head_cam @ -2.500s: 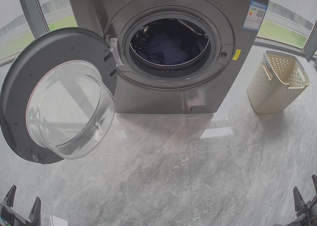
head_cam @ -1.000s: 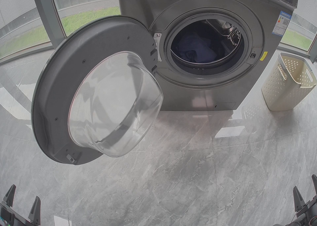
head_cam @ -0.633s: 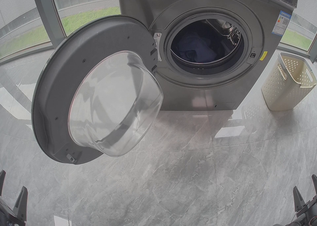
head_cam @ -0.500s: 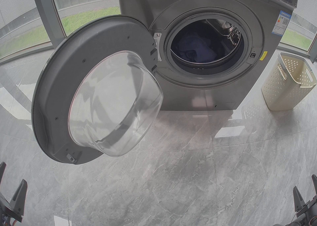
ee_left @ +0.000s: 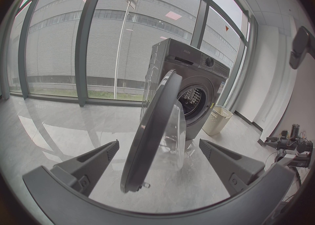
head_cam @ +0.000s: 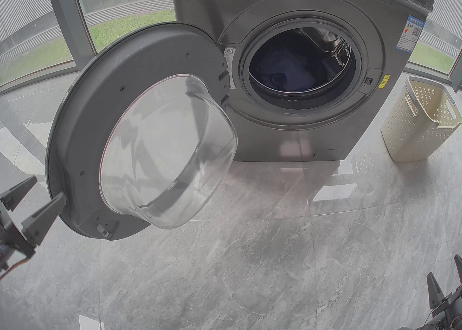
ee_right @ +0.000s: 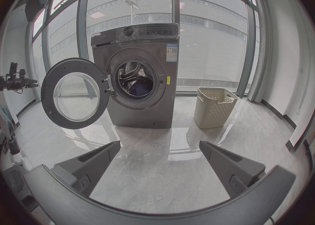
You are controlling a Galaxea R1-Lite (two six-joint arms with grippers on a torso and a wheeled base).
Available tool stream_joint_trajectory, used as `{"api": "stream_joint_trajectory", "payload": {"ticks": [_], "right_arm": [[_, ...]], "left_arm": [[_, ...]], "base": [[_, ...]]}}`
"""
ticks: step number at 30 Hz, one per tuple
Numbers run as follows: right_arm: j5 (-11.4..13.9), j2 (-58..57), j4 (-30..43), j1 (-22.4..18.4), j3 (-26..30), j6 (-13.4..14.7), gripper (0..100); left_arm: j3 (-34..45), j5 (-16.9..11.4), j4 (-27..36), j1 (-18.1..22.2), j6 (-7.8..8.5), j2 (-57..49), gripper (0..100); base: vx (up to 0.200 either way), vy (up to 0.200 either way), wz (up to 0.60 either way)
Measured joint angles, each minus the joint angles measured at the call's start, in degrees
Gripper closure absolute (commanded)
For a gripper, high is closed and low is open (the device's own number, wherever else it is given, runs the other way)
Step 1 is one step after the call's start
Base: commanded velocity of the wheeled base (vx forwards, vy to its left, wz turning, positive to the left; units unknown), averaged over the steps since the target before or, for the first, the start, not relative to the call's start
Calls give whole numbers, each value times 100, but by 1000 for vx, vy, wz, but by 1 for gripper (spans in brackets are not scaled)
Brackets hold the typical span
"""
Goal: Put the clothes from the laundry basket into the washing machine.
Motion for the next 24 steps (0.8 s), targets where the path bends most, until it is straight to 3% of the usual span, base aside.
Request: {"api": "stream_joint_trajectory", "payload": {"ticks": [7, 17, 24], "right_arm": [[2, 2, 2, 2, 0, -5, 0], [-2, 2, 2, -2, 0, -5, 0], [2, 2, 2, 2, 0, -7, 0]], "left_arm": [[-519, -57, -307, -135, 34, 1058, 0], [-627, -6, -358, -1390, -76, 1399, 0], [-660, 497, -372, -2026, -328, 1286, 0]], "base": [[0, 0, 0], [0, 0, 0], [0, 0, 0]]}}
